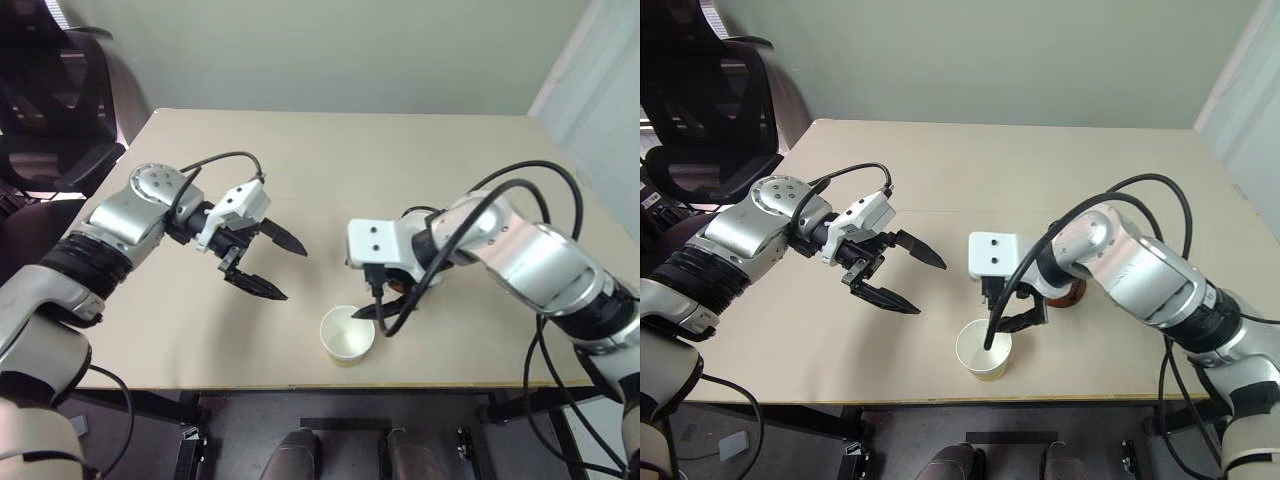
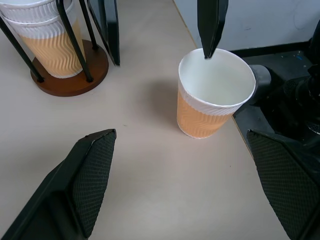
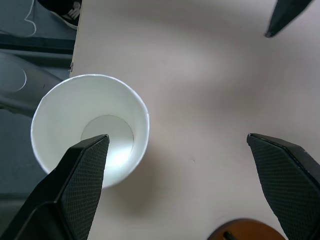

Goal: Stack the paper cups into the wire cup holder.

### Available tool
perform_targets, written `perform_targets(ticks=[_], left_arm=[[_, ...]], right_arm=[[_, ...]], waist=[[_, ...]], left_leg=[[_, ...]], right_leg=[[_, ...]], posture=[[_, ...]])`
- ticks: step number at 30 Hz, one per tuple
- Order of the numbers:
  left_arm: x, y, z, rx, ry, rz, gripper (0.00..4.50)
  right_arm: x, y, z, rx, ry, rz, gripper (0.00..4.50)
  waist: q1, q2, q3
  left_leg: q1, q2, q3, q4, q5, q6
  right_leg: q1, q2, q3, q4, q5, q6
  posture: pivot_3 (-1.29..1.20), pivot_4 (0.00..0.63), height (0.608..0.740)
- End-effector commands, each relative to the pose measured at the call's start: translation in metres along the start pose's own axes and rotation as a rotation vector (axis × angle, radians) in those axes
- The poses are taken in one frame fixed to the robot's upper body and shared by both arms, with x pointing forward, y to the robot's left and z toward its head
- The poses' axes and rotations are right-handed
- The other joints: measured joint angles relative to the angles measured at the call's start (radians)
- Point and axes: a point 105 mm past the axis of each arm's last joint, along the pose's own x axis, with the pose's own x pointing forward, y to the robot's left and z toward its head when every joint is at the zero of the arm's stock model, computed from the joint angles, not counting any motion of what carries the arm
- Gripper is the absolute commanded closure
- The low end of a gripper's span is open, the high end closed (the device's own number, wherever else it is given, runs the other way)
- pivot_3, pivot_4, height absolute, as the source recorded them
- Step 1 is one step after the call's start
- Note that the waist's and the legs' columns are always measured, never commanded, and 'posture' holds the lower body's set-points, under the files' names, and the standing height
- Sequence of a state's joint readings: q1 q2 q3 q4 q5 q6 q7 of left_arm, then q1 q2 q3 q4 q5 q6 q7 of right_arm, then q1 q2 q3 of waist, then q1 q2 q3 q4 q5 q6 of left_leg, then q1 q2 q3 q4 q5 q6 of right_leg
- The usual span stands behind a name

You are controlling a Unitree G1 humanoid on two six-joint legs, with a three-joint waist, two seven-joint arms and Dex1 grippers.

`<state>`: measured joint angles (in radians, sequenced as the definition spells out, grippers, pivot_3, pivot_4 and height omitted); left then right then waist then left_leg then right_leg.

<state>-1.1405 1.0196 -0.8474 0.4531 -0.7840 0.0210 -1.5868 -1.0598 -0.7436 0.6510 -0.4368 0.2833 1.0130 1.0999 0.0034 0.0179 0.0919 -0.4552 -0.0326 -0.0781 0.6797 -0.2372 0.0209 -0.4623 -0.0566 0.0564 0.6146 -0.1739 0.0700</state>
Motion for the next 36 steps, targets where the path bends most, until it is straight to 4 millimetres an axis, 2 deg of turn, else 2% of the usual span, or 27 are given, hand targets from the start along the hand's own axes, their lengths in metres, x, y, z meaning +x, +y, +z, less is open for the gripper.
perform_targets(ticks=[1,10,19,22,32,33,36], left_arm=[[-0.005,-0.004,0.004,0.023,0.003,-0.015,0.03],[-0.005,-0.003,0.006,0.024,0.003,-0.014,0.03],[-0.005,-0.003,0.004,0.029,0.002,-0.011,0.03],[-0.006,-0.004,0.002,0.027,0.003,-0.008,0.00],[-0.006,-0.003,-0.001,0.034,0.005,-0.001,0.00],[-0.006,-0.002,-0.001,0.035,0.005,0.000,0.00],[-0.005,-0.001,-0.001,0.039,0.003,0.000,0.00]], right_arm=[[0.001,0.000,0.005,-0.053,0.006,-0.010,0.00],[0.009,0.008,-0.005,-0.083,0.050,0.014,0.00],[0.018,0.001,-0.013,-0.102,0.089,0.007,0.00],[0.021,-0.001,-0.013,-0.107,0.091,0.009,0.62],[0.015,-0.002,-0.017,-0.112,0.098,0.033,4.29],[0.014,-0.001,-0.017,-0.111,0.099,0.038,4.45],[0.010,0.004,-0.018,-0.109,0.097,0.064,4.45]], waist=[[0.000,0.000,0.000],[0.000,0.000,0.001],[0.000,0.000,0.001],[0.000,0.000,0.001],[0.000,-0.001,0.002],[0.000,-0.001,0.002],[0.000,-0.001,0.002]], left_leg=[[0.000,0.000,0.000,0.000,0.000,0.000],[0.000,0.000,0.000,0.000,-0.002,-0.001],[0.000,0.000,-0.001,0.000,-0.002,-0.002],[0.000,0.000,-0.001,0.000,-0.002,-0.002],[0.000,0.000,-0.001,0.000,-0.003,-0.002],[0.000,0.000,-0.001,0.000,-0.003,-0.003],[0.000,0.000,-0.001,0.000,-0.003,-0.003]], right_leg=[[0.000,0.000,0.000,0.000,0.000,0.000],[0.000,0.000,0.000,-0.001,0.000,0.000],[0.000,0.000,0.000,-0.001,0.000,-0.001],[0.000,0.000,0.000,-0.001,0.000,-0.001],[0.000,0.000,0.000,-0.002,0.000,-0.001],[0.000,0.000,0.000,-0.002,0.000,-0.001],[0.000,0.000,0.000,-0.002,0.000,-0.001]], posture=[[0.00,0.150,0.740],[0.00,0.150,0.740],[0.00,0.150,0.740],[0.00,0.150,0.740],[0.00,0.150,0.740],[0.00,0.150,0.740],[0.00,0.150,0.740]])
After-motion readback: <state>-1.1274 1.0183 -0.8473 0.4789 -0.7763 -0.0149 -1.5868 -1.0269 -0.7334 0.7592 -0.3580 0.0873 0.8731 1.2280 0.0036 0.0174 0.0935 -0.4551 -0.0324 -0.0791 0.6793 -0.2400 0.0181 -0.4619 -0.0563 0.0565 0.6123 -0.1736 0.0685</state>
